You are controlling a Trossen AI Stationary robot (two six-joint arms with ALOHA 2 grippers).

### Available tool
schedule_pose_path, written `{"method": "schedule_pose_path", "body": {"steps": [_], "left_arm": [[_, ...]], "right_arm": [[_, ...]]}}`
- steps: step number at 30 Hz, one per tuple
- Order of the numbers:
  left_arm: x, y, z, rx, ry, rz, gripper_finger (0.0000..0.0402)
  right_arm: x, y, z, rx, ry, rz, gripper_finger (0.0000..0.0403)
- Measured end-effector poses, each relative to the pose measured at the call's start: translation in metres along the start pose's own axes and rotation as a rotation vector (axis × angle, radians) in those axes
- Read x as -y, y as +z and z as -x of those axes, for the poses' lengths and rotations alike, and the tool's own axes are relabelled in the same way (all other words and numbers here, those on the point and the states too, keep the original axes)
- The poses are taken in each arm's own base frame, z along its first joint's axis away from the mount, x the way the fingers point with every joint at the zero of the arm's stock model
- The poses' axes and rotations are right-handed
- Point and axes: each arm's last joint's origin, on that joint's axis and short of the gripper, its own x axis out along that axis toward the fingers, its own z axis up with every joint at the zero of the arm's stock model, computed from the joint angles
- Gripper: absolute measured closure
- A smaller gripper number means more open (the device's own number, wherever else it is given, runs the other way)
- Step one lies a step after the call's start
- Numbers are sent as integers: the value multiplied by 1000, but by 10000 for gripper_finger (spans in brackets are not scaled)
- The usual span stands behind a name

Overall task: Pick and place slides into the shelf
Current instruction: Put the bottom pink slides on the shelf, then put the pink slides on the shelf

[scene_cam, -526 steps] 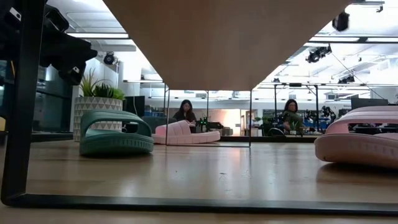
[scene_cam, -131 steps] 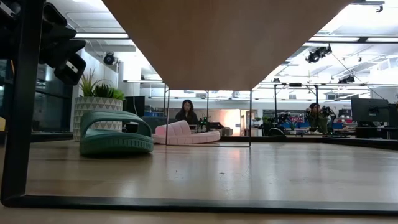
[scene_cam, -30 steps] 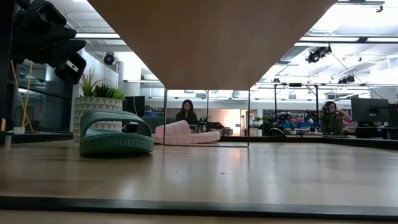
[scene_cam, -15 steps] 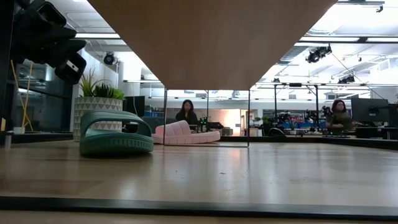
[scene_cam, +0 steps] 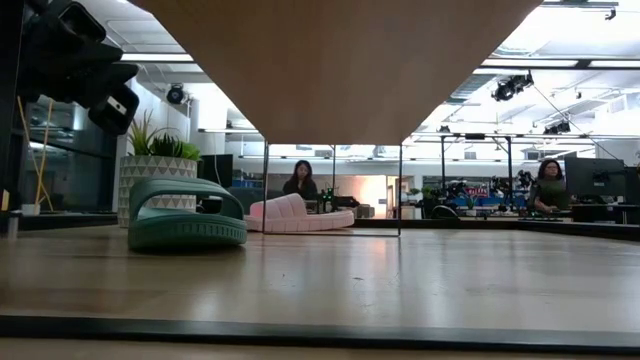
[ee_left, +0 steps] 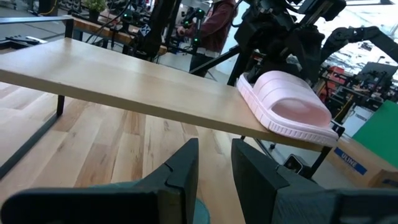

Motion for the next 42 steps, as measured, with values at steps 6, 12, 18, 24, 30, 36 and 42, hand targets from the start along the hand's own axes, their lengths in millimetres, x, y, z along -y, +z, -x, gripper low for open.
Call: {"method": "schedule_pose_path", "body": {"steps": [6,12,18,24,30,36,42], "left_arm": [[0,0,0,0,0,-1,316],[0,0,0,0,0,-1,316],[0,0,0,0,0,-1,316],[0,0,0,0,0,-2,316],[0,0,0,0,0,-2,316],[0,0,0,0,0,-4,316],[0,0,0,0,0,-9,316]], "right_arm": [[1,0,0,3,-6,-6,288],[1,0,0,6,-12,-5,288],[2,1,0,8,-16,-12,288],[2,1,0,9,-19,-12,288],[-1,3,11,31,-49,-17,288],[-4,8,26,66,-89,-2,288],[-6,11,39,94,-129,16,288]]}}
